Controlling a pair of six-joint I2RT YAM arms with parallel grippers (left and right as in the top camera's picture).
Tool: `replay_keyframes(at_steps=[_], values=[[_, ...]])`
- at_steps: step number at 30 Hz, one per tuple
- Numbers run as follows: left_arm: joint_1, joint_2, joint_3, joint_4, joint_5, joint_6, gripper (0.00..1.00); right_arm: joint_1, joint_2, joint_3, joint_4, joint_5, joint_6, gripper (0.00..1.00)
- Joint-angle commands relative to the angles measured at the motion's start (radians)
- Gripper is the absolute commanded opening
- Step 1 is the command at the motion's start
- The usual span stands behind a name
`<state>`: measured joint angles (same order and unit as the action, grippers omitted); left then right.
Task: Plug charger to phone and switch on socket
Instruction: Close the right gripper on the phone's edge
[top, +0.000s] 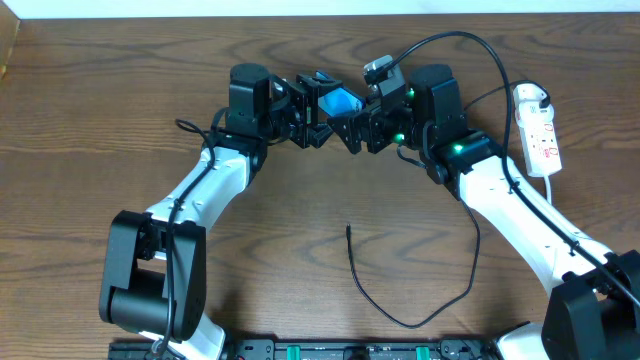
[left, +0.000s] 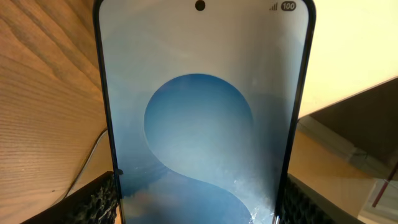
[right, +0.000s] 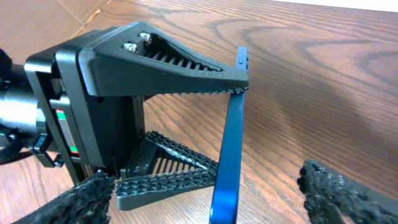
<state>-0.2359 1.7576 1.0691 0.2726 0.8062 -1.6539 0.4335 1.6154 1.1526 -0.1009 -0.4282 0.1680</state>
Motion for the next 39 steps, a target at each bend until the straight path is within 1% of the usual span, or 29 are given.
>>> replay_keyframes(at_steps=[1,3,8,11,12,14,17,18,22,27,31,34,36,37,39], values=[[-0.002,-0.026,0.029,0.015,0.019,-0.009,0.07,0.007,0.007,0.018,-0.008,0.051,0.019,0.9],[-0.008,-0.026,0.029,0.028,0.02,-0.01,0.07,0.007,0.007,0.018,-0.016,0.068,0.019,0.87],[-0.029,-0.026,0.029,0.04,0.019,-0.049,0.07,0.008,0.007,0.018,-0.016,0.074,0.023,0.84],[-0.04,-0.026,0.029,0.063,0.019,-0.05,0.07,0.008,0.007,0.018,-0.023,0.09,0.022,0.83],[-0.045,-0.026,0.029,0.067,0.019,-0.05,0.07,0.008,0.007,0.018,-0.024,0.09,0.023,0.78],[-0.045,-0.026,0.029,0.067,0.019,-0.05,0.07,0.008,0.007,0.018,-0.023,0.09,0.023,0.76],[-0.045,-0.026,0.029,0.067,0.02,-0.05,0.07,0.008,0.007,0.018,-0.024,0.09,0.022,0.66],[-0.045,-0.026,0.029,0.067,0.02,-0.05,0.08,0.008,0.007,0.018,-0.024,0.09,0.022,0.58],[-0.045,-0.026,0.029,0.067,0.02,-0.051,0.07,0.008,0.007,0.018,-0.024,0.09,0.022,0.45],[-0.045,-0.026,0.029,0.067,0.019,-0.051,0.07,0.008,0.007,0.018,-0.024,0.09,0.022,0.34],[-0.045,-0.026,0.029,0.067,0.019,-0.05,0.07,0.008,0.007,0.018,-0.023,0.089,0.022,0.2],[-0.045,-0.026,0.029,0.067,0.019,-0.05,0.07,0.008,0.007,0.018,-0.023,0.089,0.022,0.07],[-0.045,-0.026,0.029,0.067,0.019,-0.05,0.08,0.008,0.007,0.018,-0.023,0.089,0.022,0.01],[-0.045,-0.026,0.029,0.066,0.019,-0.05,0.17,0.008,0.007,0.018,-0.023,0.089,0.022,0.01],[-0.045,-0.026,0.029,0.066,0.019,-0.05,0.44,0.008,0.007,0.018,-0.023,0.089,0.022,0.01]])
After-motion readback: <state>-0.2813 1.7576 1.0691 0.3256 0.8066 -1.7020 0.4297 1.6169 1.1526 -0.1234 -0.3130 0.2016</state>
